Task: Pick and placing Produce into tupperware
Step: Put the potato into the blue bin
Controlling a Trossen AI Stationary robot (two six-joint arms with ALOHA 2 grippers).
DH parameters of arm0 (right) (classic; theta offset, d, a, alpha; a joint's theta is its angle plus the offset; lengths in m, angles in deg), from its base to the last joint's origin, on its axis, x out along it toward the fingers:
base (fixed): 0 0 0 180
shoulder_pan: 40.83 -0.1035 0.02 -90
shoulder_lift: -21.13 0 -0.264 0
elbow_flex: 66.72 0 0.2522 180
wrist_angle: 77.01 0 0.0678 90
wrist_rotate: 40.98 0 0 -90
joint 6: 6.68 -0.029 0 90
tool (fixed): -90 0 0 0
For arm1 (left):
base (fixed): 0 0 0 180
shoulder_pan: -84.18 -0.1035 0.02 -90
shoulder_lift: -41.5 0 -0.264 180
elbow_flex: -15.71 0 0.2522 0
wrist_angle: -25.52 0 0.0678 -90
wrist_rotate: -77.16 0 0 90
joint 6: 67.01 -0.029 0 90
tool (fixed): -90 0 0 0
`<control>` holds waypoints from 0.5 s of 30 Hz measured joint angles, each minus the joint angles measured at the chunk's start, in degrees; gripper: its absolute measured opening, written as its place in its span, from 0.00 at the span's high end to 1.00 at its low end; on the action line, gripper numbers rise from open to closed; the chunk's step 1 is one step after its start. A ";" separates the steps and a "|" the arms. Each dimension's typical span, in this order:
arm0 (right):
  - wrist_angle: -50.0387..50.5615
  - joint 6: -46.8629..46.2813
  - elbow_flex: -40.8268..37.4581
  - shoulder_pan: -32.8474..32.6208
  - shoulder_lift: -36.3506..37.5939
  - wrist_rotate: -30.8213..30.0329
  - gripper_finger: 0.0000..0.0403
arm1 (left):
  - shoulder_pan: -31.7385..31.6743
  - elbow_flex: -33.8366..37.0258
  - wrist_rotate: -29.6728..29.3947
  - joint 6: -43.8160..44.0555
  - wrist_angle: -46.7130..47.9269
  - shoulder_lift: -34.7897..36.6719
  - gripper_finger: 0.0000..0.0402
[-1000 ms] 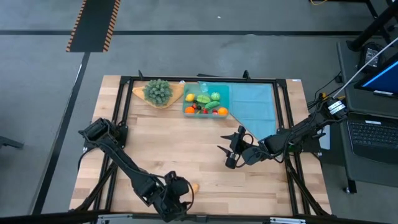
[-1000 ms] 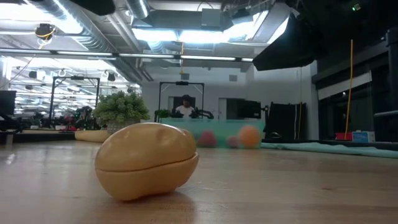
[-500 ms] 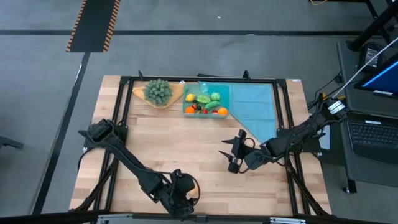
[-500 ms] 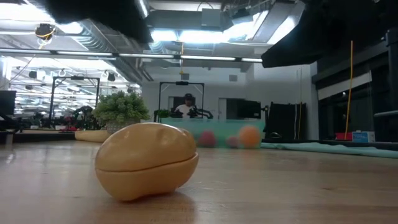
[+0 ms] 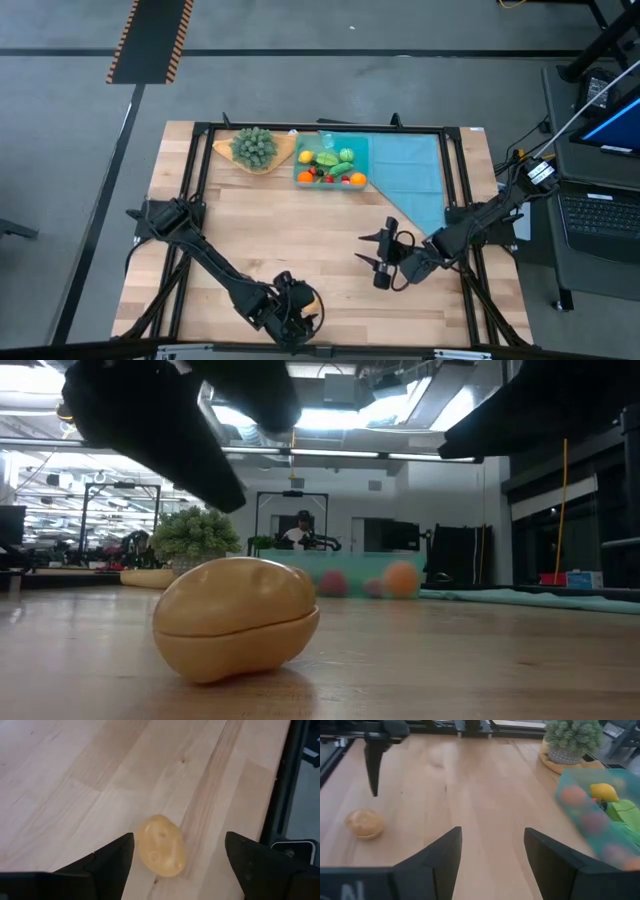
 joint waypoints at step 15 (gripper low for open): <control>-0.03 -2.74 0.00 -1.64 0.00 -0.11 0.46 | 0.50 -0.02 0.43 -1.09 -0.31 -0.24 0.25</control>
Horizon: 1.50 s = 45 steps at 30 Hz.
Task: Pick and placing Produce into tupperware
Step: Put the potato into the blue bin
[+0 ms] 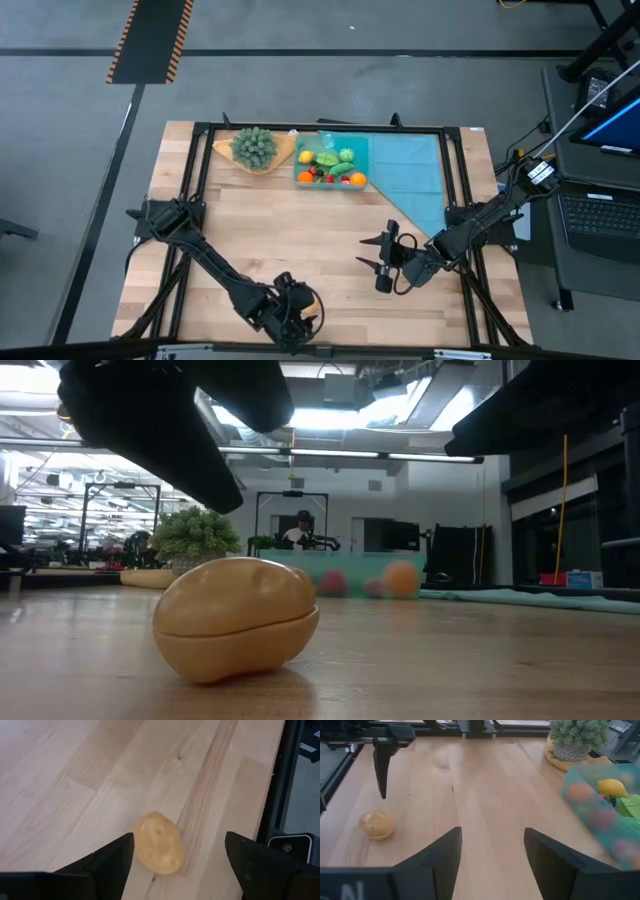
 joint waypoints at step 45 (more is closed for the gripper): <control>-0.44 -0.07 0.00 0.02 0.00 0.04 0.46 | -1.42 5.79 2.31 4.59 -8.17 -2.26 0.25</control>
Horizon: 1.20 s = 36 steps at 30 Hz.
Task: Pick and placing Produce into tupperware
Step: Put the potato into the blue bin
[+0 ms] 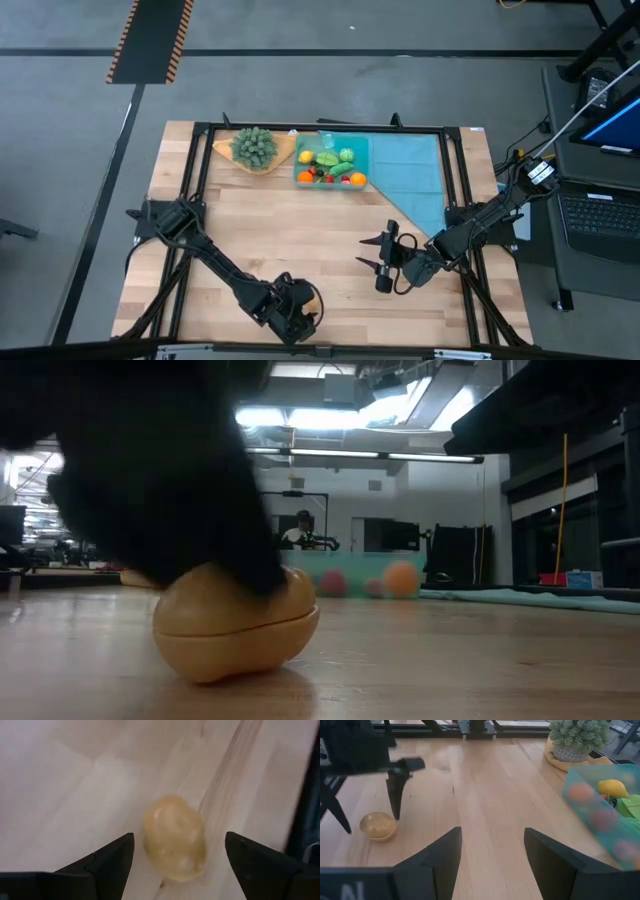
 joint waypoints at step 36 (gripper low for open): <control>-0.16 -0.13 0.00 0.00 0.01 0.04 0.46 | -2.19 -0.11 2.30 1.79 -0.36 -2.68 0.31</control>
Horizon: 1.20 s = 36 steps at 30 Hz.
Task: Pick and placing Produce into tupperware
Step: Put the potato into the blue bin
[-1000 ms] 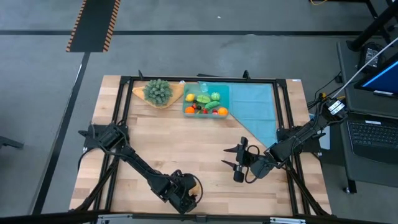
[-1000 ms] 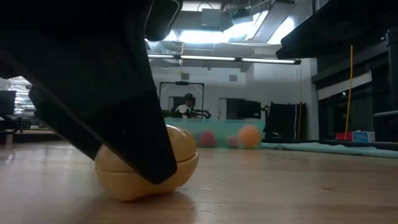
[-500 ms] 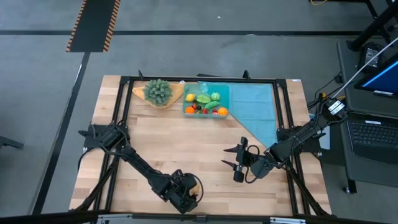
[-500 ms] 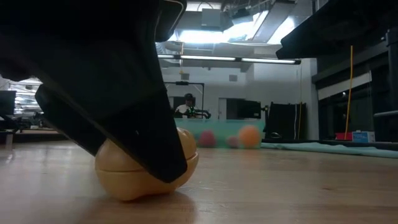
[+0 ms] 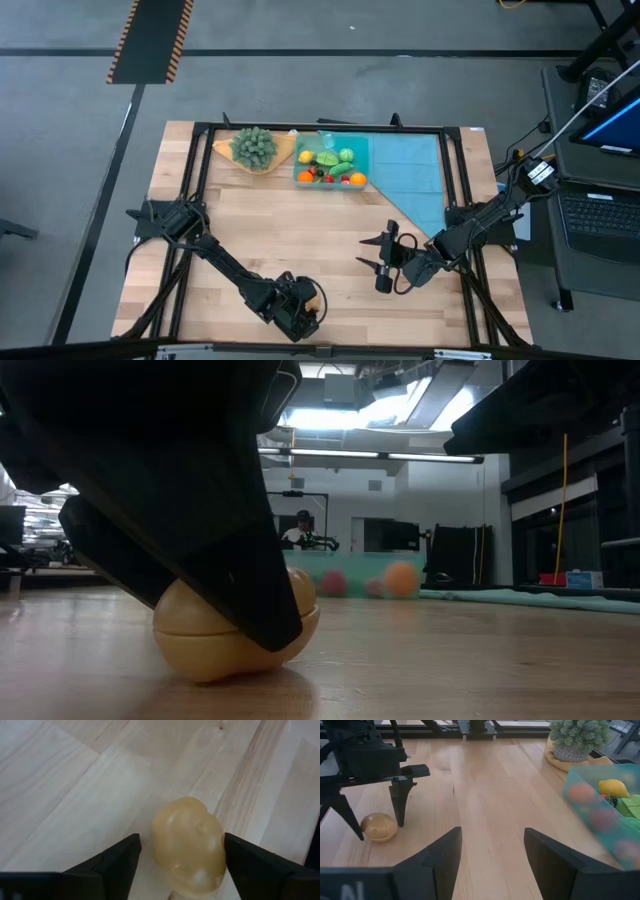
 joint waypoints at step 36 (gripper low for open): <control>0.20 -0.04 0.00 -0.02 0.02 1.57 0.46 | 1.68 0.01 -5.78 -11.64 12.56 12.80 0.54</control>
